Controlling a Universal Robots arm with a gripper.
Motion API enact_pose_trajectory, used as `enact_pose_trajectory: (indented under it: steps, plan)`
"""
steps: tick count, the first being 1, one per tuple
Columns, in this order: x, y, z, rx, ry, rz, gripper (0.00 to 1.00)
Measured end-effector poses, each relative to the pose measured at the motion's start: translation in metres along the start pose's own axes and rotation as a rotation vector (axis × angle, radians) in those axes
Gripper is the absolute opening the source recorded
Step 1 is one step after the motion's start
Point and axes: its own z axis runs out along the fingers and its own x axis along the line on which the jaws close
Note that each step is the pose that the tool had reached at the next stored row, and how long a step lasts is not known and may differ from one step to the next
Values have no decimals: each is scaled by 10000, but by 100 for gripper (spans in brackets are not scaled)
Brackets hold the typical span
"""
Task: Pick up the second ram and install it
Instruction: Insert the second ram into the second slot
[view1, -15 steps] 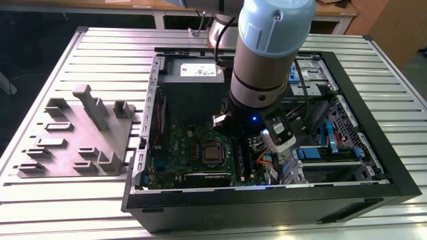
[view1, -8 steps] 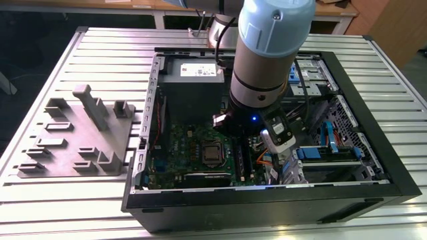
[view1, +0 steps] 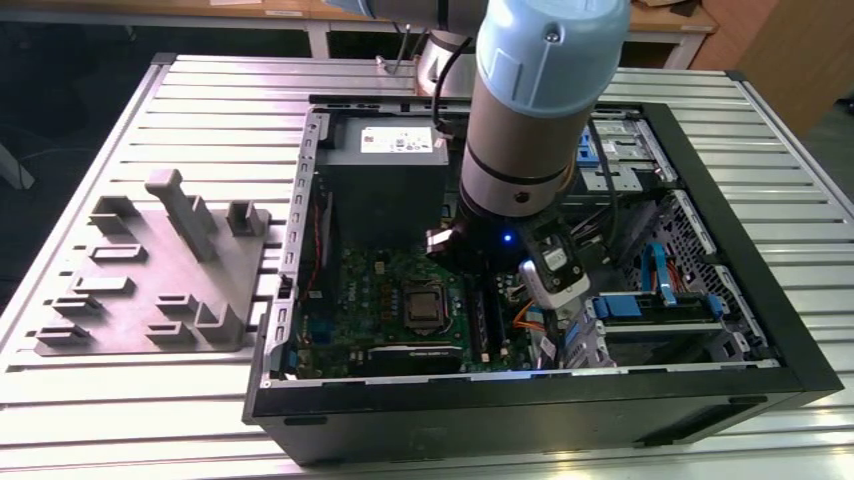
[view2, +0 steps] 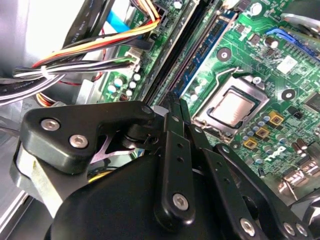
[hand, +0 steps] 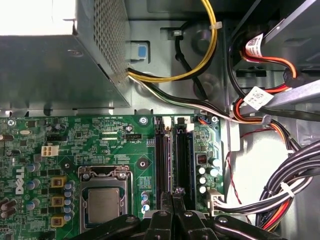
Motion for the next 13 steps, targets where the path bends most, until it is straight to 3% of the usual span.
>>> enact_pose_trajectory:
  steps: [13]
  plan:
    - [19, -7, 60, 2, 0, 12, 11]
